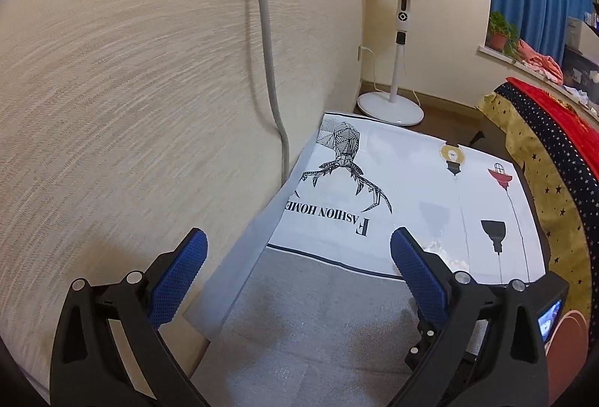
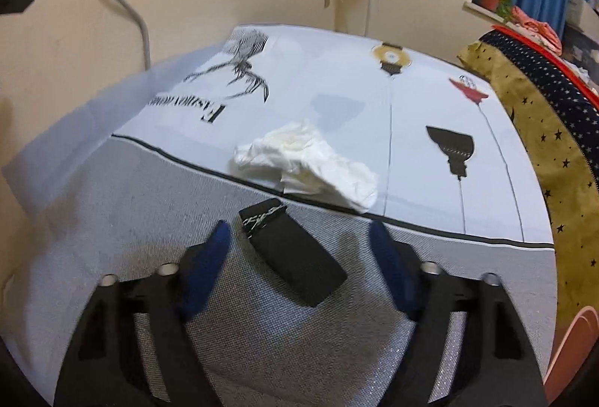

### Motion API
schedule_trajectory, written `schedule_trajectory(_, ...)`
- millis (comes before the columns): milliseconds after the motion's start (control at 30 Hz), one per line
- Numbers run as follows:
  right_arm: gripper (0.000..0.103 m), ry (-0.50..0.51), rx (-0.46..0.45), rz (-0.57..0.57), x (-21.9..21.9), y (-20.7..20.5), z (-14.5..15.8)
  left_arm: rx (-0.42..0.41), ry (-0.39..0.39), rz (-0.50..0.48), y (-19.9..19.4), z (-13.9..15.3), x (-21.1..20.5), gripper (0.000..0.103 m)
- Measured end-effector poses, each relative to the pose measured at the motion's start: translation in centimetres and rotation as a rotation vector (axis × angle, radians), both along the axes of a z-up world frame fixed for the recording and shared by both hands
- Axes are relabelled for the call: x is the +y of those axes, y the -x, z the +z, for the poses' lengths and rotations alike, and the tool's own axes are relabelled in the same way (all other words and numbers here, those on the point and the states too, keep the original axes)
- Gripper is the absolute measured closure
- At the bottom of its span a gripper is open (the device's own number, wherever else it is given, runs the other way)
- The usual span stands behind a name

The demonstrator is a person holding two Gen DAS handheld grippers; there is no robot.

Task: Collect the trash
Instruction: 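Close the right tool on the black strap pouch, then grasp the white crumpled tissue with the left tool while the right tool holds the pouch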

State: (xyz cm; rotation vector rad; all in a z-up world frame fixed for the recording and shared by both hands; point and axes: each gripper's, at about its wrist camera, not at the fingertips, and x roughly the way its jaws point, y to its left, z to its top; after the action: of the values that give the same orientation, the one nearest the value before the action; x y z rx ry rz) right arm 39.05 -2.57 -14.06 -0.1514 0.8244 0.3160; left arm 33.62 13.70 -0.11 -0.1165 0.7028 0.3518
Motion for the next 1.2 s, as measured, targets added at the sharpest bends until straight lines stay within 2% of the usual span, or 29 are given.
schedule_trajectory(133, 0.071, -0.009, -0.004, 0.004, -0.2, 0.2, 0.0, -0.003, 0.004, 0.006, 0.0, 0.1, 0.1, 0.008)
schedule_trajectory(200, 0.079, -0.015, -0.001, 0.006, -0.3, 0.3, 0.0, 0.001, 0.004, 0.01, -0.1, 0.0, 0.1, 0.008)
schedule_trajectory(433, 0.079, -0.053, -0.026, -0.012, -1.9, 1.7, 1.8, 0.003, 0.002, 0.008, -0.3, 0.0, -0.1, 0.008)
schedule_trajectory(533, 0.079, -0.076, -0.042, -0.011, -3.3, 3.2, 4.1, -0.017, 0.005, -0.003, -0.2, 0.1, -0.6, 0.008)
schedule_trajectory(767, 0.079, -0.058, -0.117, -0.052, -9.1, 9.2, 12.1, -0.099, 0.036, -0.076, 0.1, -0.1, -3.9, 0.008)
schedule_trajectory(867, 0.079, -0.048, -0.137, -0.112, -12.7, 12.4, 15.1, -0.13, 0.01, -0.135, 0.1, -0.6, -6.3, 0.008)
schedule_trajectory(1000, 0.079, -0.049, -0.147, -0.226, -17.9, 17.2, 17.6, -0.116, 0.006, -0.174, -0.7, -2.4, -8.7, 0.008)
schedule_trajectory(1100, 0.079, -0.054, -0.201, -0.319, -21.6, 20.2, 18.3, -0.12, -0.023, -0.219, -2.0, -4.5, -10.2, 0.008)
schedule_trajectory(1200, 0.079, -0.06, -0.207, -0.394, -24.7, 20.6, 17.7, -0.081, -0.042, -0.265, -3.8, -6.6, -10.9, 0.008)
